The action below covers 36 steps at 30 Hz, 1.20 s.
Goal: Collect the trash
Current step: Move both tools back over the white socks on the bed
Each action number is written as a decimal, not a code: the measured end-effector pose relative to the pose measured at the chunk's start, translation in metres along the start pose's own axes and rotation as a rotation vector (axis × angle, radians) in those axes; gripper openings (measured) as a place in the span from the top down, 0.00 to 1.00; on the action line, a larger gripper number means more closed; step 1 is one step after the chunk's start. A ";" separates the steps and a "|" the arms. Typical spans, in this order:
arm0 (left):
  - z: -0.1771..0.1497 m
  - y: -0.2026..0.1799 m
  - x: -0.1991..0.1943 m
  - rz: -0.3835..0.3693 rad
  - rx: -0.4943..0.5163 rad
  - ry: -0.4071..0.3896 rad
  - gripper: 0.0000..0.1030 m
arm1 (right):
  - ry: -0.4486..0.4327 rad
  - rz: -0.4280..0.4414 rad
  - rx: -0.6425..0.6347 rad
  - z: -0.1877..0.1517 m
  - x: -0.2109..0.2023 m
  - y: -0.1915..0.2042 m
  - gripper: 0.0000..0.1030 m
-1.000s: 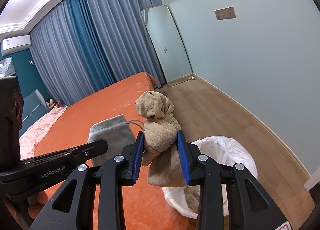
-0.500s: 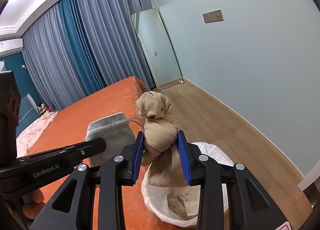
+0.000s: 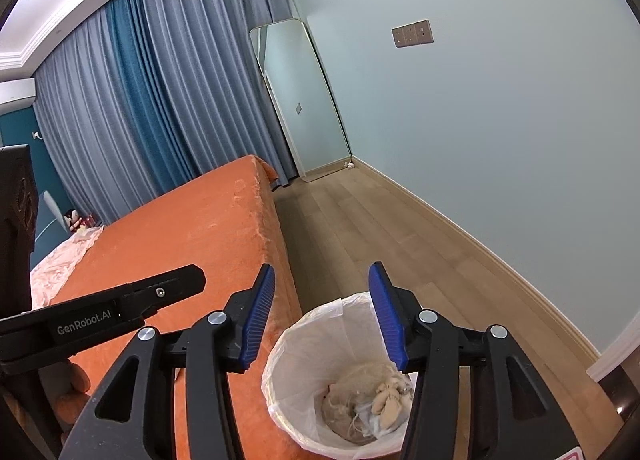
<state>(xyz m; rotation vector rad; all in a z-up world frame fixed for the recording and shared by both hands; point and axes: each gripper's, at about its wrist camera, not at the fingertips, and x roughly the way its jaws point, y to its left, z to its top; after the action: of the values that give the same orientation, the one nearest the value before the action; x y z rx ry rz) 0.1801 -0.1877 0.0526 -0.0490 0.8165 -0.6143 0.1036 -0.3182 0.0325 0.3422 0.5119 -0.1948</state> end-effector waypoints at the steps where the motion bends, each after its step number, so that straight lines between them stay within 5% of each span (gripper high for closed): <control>1: -0.001 0.002 0.000 0.003 -0.005 0.001 0.60 | 0.003 0.001 0.001 -0.001 0.000 0.000 0.53; 19: -0.012 0.064 -0.019 0.081 -0.108 -0.012 0.58 | 0.049 0.061 -0.063 -0.012 0.011 0.049 0.45; 22: -0.015 0.084 -0.026 0.112 -0.146 -0.023 0.43 | 0.062 0.071 -0.078 -0.017 0.016 0.063 0.41; 29: -0.030 0.135 -0.035 0.173 -0.228 -0.018 0.39 | 0.116 0.116 -0.133 -0.034 0.033 0.102 0.30; 36: -0.049 0.199 -0.038 0.276 -0.306 0.001 0.32 | 0.215 0.181 -0.210 -0.065 0.063 0.154 0.30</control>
<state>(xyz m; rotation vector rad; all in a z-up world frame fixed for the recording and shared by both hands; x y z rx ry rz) 0.2247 0.0063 -0.0095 -0.2115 0.8945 -0.2258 0.1694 -0.1577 -0.0107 0.2032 0.7034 0.0719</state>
